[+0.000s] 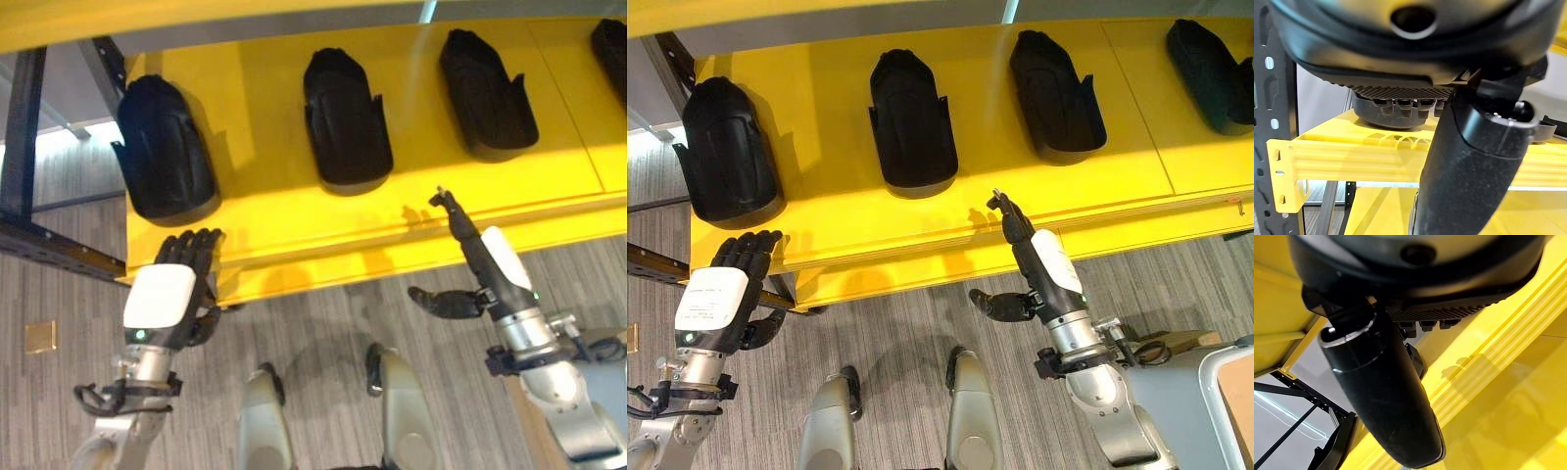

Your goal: Move parts from the plastic box to the shelf.

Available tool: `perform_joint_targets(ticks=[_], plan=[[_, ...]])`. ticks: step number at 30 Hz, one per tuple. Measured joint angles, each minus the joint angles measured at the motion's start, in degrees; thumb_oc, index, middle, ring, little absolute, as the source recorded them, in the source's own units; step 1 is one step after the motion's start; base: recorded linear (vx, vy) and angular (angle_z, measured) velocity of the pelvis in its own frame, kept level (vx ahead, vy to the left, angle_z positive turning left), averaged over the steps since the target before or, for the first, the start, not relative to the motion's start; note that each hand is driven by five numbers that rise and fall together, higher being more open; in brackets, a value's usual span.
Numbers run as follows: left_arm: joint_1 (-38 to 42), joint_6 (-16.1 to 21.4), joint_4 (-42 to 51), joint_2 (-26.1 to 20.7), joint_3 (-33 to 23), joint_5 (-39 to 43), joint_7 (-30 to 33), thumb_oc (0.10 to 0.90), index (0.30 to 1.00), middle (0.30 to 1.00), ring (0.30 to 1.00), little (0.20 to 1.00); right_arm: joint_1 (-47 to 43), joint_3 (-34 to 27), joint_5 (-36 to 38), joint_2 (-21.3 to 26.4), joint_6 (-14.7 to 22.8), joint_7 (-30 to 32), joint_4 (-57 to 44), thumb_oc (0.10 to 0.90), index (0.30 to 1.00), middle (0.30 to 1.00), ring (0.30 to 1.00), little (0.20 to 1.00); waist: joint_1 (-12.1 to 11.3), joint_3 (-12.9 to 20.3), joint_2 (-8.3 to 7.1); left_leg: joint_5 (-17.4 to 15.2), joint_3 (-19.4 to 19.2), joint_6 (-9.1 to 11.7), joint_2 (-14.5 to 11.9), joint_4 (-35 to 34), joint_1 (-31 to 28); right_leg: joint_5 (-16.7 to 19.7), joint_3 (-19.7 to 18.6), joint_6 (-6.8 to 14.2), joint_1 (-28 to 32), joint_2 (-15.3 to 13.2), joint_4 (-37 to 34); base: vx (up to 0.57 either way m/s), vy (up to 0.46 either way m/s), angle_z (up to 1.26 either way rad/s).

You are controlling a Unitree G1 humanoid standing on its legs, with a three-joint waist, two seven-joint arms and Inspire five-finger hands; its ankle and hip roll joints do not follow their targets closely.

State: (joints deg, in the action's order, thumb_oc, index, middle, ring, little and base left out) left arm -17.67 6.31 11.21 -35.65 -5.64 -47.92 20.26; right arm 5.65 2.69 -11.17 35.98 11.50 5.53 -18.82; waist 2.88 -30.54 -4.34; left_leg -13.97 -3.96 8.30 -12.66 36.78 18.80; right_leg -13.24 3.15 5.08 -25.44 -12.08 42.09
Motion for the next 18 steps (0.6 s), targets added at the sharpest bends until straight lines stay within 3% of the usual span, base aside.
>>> perform_joint_targets(ticks=[12, 18], plan=[[2.7, -0.3, -6.1, 1.0, 1.6, 0.4, -0.5, 0.9, 1.0, 1.0, 1.0, 1.0, 0.1, 0.0, 0.0, 0.0, -0.5, 0.0, 0.0, 0.9, 1.0, 1.0, 1.0, 1.0, 0.1, 0.0, 0.01, 0.0, 0.1, 0.0, 0.0, 0.2, 0.1, 0.0, 0.1, 0.0, 0.0, 0.0, 0.1, 0.0, 0.0, 0.0], [8.8, -3.4, -10.9, 0.9, 3.4, 0.1, 0.7, 0.9, 1.0, 1.0, 1.0, 1.0, 0.0, 0.3, 0.0, 0.0, -0.6, 0.1, 0.6, 0.9, 1.0, 1.0, 1.0, 1.0, 0.4, 0.0, 0.0, -0.5, 0.1, -0.5, -0.1, 1.2, 0.5, 0.1, -0.2, -0.1, -0.2, 0.0, 0.3, 0.0, 0.0, 0.0]])
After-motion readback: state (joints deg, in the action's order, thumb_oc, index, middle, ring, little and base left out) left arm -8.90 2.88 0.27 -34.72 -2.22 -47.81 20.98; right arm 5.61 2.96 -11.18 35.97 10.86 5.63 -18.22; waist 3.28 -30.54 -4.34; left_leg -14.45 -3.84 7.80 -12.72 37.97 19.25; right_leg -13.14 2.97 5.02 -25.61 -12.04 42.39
